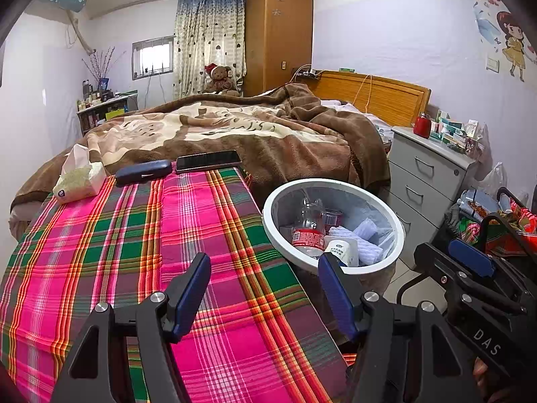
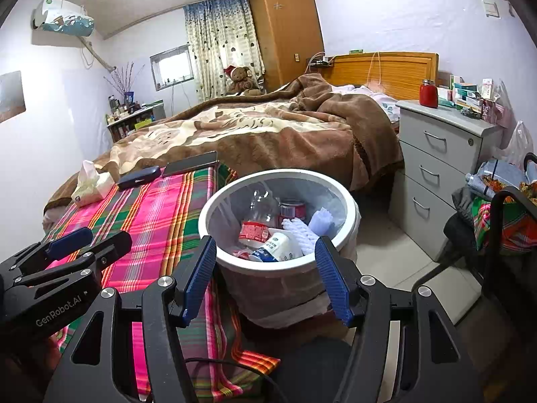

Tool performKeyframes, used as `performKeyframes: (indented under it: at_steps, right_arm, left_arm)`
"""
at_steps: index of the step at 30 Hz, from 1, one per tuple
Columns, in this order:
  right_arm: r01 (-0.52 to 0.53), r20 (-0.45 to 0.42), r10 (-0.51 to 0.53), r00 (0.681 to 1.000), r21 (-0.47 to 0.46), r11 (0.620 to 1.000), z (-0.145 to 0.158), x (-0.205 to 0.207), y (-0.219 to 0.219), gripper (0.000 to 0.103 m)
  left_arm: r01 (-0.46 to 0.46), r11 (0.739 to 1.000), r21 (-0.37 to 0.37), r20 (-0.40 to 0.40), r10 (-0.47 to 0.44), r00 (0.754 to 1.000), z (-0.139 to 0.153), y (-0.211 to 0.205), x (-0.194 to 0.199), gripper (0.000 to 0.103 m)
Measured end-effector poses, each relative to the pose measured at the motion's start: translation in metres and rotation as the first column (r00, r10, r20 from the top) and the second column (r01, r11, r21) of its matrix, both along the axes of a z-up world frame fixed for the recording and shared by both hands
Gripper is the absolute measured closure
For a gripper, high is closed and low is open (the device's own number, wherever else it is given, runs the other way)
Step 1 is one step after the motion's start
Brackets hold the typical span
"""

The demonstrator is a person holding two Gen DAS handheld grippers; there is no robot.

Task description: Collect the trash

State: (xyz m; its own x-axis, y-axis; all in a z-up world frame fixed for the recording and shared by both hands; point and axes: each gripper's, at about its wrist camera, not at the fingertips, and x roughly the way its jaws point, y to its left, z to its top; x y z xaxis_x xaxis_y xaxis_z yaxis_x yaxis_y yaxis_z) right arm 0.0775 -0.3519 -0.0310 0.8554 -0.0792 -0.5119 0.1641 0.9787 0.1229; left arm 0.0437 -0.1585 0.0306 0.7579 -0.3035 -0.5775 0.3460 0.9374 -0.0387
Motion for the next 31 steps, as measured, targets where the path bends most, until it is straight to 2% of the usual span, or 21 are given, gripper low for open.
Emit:
performKeyframes:
  at_steps: [31]
  right_arm:
    - [-0.004,-0.005,0.004,1.0,-0.003,1.0,0.001,-0.002,0.012,0.04]
  left_arm:
    - [-0.001,1.0,-0.014,-0.014,0.001,1.0,0.0,0.001,-0.002,0.037]
